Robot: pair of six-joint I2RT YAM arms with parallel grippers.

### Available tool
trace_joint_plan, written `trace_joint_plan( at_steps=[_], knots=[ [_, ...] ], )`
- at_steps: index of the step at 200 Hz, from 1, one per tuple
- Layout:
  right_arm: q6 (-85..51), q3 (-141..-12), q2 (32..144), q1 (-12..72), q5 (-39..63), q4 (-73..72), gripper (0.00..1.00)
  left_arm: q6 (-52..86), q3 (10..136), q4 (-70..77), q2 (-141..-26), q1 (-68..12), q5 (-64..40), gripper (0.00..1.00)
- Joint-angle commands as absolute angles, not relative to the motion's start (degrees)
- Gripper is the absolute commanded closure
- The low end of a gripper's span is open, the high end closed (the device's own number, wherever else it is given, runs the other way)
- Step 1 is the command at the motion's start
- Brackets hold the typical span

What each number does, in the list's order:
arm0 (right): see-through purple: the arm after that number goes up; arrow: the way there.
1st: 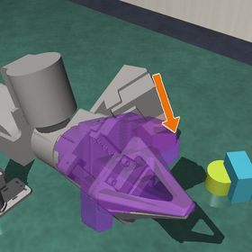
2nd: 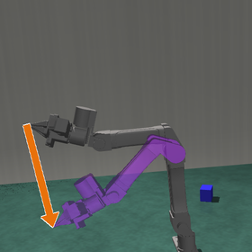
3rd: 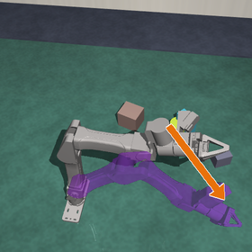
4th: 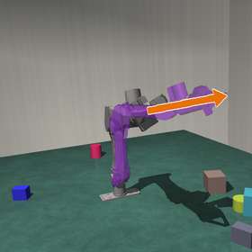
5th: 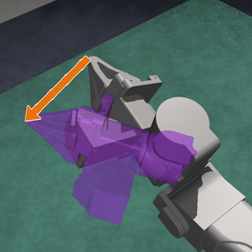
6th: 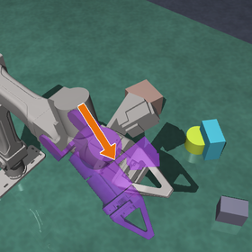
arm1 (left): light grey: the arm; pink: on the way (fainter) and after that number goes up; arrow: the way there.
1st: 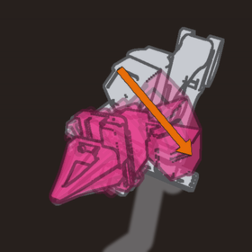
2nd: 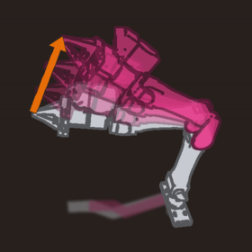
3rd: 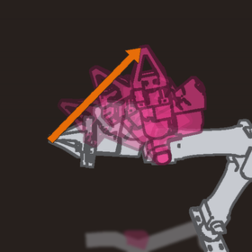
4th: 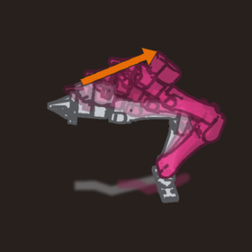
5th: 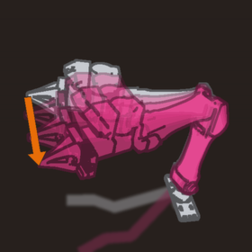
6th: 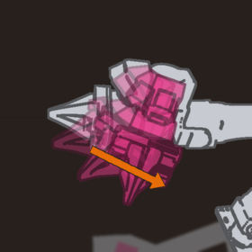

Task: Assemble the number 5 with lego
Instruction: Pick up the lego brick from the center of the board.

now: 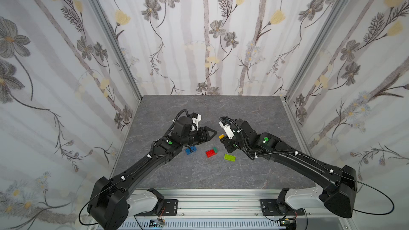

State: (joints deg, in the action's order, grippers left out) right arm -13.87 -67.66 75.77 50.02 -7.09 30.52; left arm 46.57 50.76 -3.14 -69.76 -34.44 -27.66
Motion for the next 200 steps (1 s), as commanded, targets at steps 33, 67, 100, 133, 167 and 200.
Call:
trace_joint_plan(
  at_steps=[33,67,100,133,167,200],
  knots=[
    [-14.33,-68.73,75.19,50.32,-6.82,29.01,0.77,46.08,52.97,2.70,-71.98,-35.42,-32.48,0.44],
    [-14.50,-69.08,75.28,50.34,-6.25,28.73,0.77,45.26,53.98,3.12,-73.52,-35.83,-33.52,0.49],
    [-14.50,-69.67,75.28,50.27,-5.98,28.56,0.77,44.93,54.86,3.73,-74.69,-35.87,-34.89,0.53],
    [-14.67,-70.22,75.17,50.28,-5.71,28.21,0.77,44.84,55.02,4.13,-74.90,-35.88,-35.51,0.57],
    [-15.03,-70.14,74.89,50.12,-5.56,27.95,0.77,44.91,54.48,5.56,-74.53,-36.02,-36.30,0.68],
    [-15.30,-69.81,74.54,50.02,-5.32,27.69,0.77,44.82,53.94,6.99,-73.93,-36.21,-37.00,0.76]
  ],
)
